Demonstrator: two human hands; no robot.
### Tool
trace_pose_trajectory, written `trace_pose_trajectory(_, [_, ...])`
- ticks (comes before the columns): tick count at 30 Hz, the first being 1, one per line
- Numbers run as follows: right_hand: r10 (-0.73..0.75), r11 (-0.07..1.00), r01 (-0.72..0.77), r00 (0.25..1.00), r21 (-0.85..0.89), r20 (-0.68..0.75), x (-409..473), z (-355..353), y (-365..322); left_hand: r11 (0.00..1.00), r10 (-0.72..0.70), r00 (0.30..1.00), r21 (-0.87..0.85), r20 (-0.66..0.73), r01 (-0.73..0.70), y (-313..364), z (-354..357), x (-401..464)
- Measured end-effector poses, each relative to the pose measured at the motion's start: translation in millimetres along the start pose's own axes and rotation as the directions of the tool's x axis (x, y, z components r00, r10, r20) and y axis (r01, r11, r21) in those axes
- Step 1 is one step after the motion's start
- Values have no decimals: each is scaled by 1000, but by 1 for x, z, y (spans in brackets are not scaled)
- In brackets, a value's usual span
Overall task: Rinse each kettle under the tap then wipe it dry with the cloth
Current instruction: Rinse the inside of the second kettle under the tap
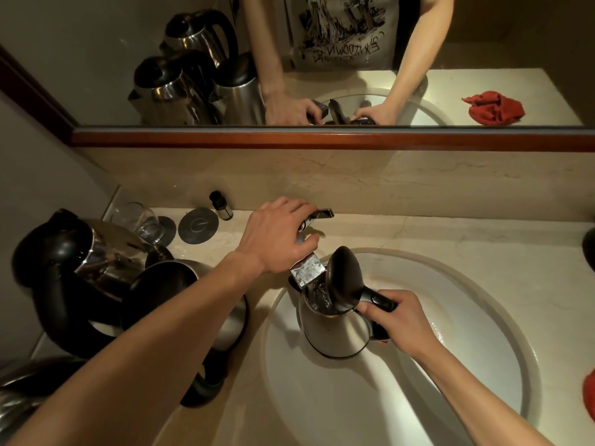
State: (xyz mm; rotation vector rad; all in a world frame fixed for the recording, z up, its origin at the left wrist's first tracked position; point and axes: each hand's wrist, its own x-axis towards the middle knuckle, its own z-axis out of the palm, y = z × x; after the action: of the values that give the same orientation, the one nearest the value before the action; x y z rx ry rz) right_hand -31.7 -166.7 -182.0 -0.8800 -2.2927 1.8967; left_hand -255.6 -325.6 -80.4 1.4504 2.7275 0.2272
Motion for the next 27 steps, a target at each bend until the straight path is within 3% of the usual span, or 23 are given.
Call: trace_pose_trajectory(27, [-24,1000,25,999,-14,26,-1,-1,9,1000,-10,1000,17,16,10,-2,1,2])
